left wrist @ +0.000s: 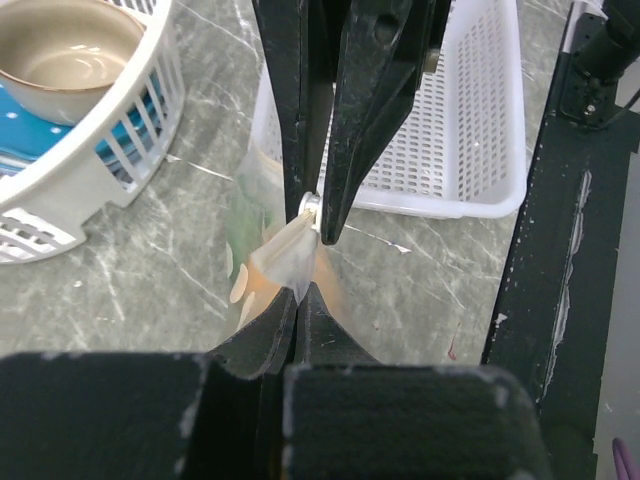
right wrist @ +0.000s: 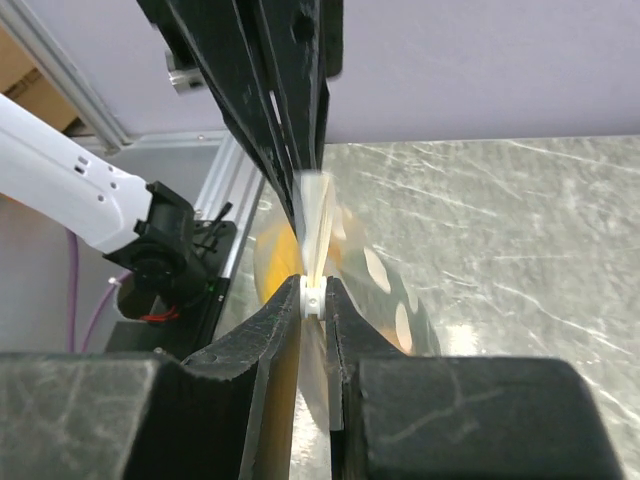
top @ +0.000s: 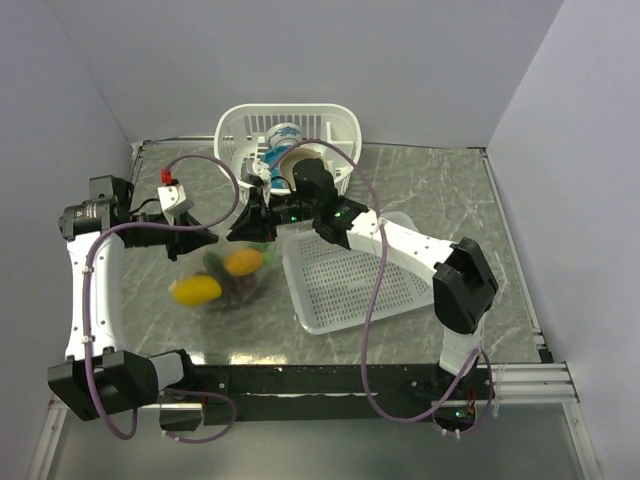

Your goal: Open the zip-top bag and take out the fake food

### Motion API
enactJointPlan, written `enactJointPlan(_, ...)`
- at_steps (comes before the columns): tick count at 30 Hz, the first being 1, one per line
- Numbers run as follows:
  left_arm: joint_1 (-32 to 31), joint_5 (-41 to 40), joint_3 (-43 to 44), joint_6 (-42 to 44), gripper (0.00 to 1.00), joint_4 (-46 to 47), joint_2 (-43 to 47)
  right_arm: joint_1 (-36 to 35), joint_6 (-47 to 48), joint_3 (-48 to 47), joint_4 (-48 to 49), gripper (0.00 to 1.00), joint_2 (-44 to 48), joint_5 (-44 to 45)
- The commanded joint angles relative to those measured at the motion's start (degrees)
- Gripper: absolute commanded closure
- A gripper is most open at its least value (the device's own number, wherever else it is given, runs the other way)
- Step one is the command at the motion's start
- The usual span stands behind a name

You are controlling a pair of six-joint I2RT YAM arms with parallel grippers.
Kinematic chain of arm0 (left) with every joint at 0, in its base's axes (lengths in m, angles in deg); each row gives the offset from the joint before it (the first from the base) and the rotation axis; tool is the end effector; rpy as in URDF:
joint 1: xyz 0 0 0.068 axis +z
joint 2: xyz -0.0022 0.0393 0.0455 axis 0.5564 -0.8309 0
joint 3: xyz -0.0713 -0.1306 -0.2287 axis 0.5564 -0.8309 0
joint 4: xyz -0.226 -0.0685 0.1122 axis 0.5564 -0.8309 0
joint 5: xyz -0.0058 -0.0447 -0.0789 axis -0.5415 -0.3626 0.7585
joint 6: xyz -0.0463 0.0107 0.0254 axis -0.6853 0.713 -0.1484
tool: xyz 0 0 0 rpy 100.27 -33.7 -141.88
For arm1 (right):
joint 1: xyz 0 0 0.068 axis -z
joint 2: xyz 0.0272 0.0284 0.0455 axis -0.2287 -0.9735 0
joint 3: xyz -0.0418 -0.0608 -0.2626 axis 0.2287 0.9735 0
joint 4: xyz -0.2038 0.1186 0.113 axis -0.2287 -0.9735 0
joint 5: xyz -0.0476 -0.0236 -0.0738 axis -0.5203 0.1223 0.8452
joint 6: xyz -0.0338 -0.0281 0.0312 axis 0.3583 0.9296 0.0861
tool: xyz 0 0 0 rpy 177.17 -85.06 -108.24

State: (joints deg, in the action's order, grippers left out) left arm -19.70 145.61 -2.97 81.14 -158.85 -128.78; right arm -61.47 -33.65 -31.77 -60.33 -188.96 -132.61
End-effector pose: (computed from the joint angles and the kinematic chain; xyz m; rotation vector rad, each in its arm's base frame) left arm 0.1907 0.0137 0.3719 1.0782 1.6962 -0.8261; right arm 0.2685 0.3430 0.3432 -1.3431 1.2371 1.3769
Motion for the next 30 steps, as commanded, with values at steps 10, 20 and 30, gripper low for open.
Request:
enactJointPlan(10, 0.57, -6.17, 8.16, -27.7, 0.99, 25.54, 10.2, 5.88, -2.34, 10.13, 2.14, 0.95, 1.87, 7.93)
enactJointPlan(20, 0.66, -22.71, 3.58, -39.7, 0.99, 34.43, 13.56, 6.85, -2.53, 17.17, 3.73, 0.95, 5.39, 15.75)
enactJointPlan(30, 5.31, -32.3, 1.73, -40.05, 0.99, 36.53, 11.98, 7.03, -2.61, 28.32, 6.1, 0.99, 11.19, 27.25)
